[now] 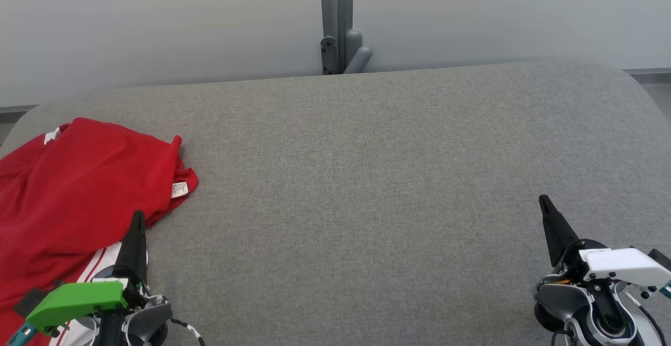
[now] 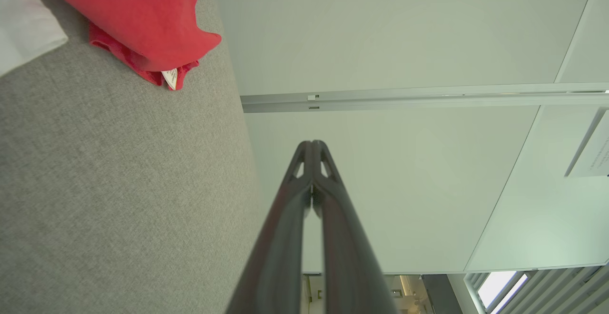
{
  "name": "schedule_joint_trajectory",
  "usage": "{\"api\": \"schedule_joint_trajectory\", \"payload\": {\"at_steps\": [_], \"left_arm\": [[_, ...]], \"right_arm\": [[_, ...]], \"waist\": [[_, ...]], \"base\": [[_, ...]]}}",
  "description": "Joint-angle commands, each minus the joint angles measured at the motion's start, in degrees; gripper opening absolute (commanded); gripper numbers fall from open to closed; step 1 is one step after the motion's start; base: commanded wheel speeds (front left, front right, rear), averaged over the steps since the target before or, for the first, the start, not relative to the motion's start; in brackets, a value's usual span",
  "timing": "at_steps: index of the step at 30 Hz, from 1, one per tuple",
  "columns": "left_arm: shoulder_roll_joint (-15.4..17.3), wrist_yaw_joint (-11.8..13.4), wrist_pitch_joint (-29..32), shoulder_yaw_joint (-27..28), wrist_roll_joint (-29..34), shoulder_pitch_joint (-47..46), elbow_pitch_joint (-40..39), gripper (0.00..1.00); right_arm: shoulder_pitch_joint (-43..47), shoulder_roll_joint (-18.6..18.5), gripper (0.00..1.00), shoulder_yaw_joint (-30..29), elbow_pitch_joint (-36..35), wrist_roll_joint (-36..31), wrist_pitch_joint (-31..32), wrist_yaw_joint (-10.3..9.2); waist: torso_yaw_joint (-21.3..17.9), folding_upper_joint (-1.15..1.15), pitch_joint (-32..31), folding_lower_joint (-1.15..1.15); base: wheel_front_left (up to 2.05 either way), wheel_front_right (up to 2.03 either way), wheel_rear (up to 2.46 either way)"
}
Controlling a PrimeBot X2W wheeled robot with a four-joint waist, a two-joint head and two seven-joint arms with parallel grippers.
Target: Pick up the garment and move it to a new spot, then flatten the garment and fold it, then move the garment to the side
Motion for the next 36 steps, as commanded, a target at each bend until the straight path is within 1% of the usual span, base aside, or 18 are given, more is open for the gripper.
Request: {"api": "schedule_joint_trajectory", "payload": {"at_steps": [1, 36], "left_arm": [[0.5, -0.4, 0.2, 0.0, 0.0, -0.7, -0.1, 0.00], [0.5, -0.4, 0.2, 0.0, 0.0, -0.7, -0.1, 0.00]], "right_arm": [[-0.7, -0.3, 0.00, -0.1, 0.0, 0.4, 0.3, 0.15], [-0.7, -0.3, 0.00, -0.1, 0.0, 0.4, 0.3, 0.15]], "waist": [[0.0, 0.00, 0.0, 0.00], [0.0, 0.00, 0.0, 0.00]], "base": [[0.00, 0.00, 0.00], [0.00, 0.00, 0.00]]}}
